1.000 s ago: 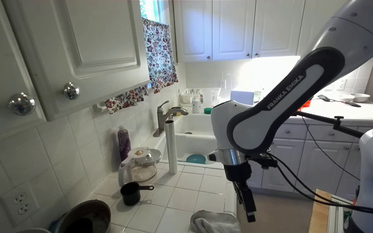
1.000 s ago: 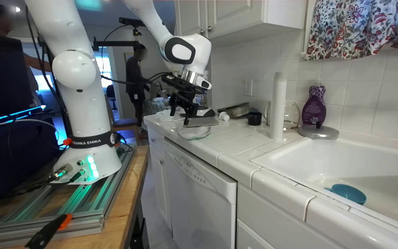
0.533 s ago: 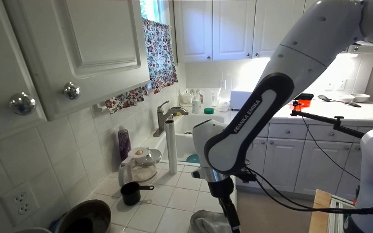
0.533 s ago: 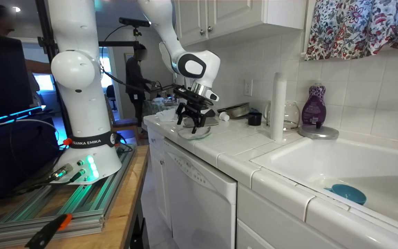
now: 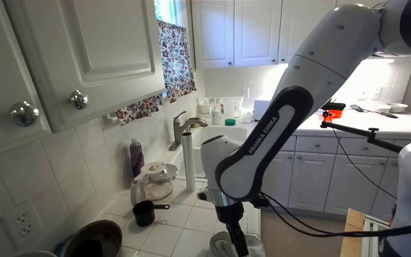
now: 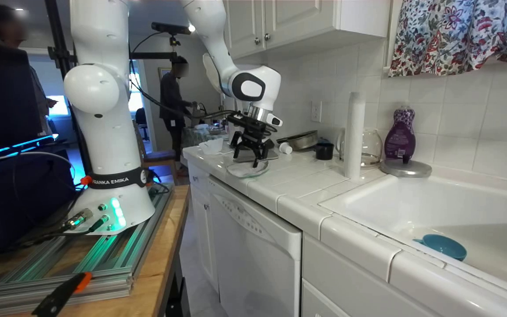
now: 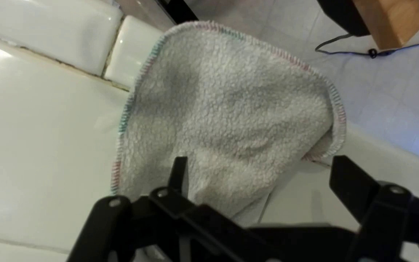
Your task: Use the white towel to clean the surface
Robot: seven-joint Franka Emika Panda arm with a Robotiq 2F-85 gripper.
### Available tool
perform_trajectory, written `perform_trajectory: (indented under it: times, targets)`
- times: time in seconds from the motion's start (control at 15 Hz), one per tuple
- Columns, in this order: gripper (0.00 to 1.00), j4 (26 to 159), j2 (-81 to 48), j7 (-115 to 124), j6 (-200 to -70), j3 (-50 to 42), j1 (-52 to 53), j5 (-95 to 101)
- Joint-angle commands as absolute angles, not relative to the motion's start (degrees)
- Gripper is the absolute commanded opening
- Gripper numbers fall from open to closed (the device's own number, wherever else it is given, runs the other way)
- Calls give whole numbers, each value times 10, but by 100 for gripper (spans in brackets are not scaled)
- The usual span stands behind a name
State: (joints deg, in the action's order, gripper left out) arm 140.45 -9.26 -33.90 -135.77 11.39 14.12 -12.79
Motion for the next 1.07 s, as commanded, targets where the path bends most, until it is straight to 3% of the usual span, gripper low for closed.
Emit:
perform_trajectory:
  times: [0.0, 0.13, 0.2, 1.0]
  targets:
    - [100, 1463, -27, -294, -1423, 125, 121, -131]
    - [100, 1488, 10, -288, -1431, 126, 114, -154]
    - [100, 1444, -47, -301, -1418, 124, 116, -133]
    - [100, 1476, -50, -161, -1480, 140, 132, -113]
